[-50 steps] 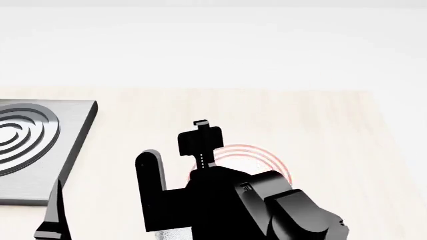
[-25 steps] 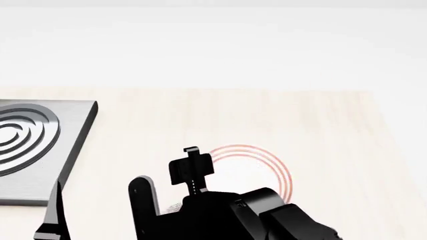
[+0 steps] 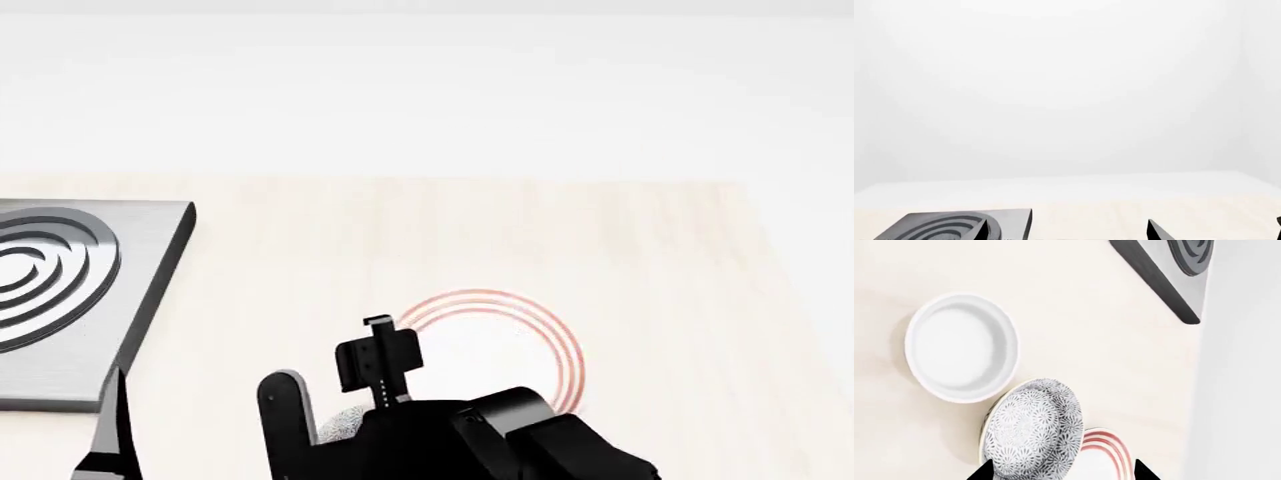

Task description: Pick the akita bowl between the plate and the ramekin and place it on the plate.

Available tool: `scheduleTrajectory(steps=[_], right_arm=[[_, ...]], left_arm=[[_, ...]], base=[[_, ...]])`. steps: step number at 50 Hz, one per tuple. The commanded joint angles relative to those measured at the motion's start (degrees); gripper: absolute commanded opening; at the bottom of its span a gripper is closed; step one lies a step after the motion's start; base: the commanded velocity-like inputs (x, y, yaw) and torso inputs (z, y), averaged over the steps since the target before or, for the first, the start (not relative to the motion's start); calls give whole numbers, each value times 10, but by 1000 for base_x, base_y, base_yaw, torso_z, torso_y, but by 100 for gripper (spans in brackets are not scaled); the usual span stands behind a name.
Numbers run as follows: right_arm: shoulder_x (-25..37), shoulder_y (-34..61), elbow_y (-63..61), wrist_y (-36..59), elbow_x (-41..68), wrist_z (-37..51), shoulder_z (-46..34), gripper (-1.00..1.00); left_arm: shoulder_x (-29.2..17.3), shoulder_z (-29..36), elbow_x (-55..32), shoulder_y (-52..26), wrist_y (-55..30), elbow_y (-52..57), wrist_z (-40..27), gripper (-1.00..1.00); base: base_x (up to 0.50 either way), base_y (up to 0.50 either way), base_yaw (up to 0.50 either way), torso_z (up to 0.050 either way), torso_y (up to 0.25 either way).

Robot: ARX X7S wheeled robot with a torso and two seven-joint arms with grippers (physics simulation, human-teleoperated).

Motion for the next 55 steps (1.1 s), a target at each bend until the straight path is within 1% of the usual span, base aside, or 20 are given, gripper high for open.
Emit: scheduleTrajectory(steps=[1,7,15,35,47,55], right_arm=[[-21,-4,2,1,2,-25,17,100],[-28,-8,21,-7,5,-21,19,100],[-21,-12,-3,1,22,-38,22,100],[-39,-26,77,-29,7,-29,0,100],[-41,-29,84,-33,11,-36,-3,100],[-57,-31,124,-56,-1,-15,-4,100]], left_arm=[[10,-11,11,2,6,-7,16,100],[8,-13,10,2,6,-6,15,100],[7,-11,9,1,6,-6,14,100],[5,-10,8,2,7,-7,9,100],[3,-8,8,2,7,-7,7,100],[2,-9,7,2,9,-7,6,100]], base=[[0,0,0,0,0],[0,0,0,0,0],[0,0,0,0,0],[0,0,0,0,0],[0,0,0,0,0],[0,0,0,0,0]])
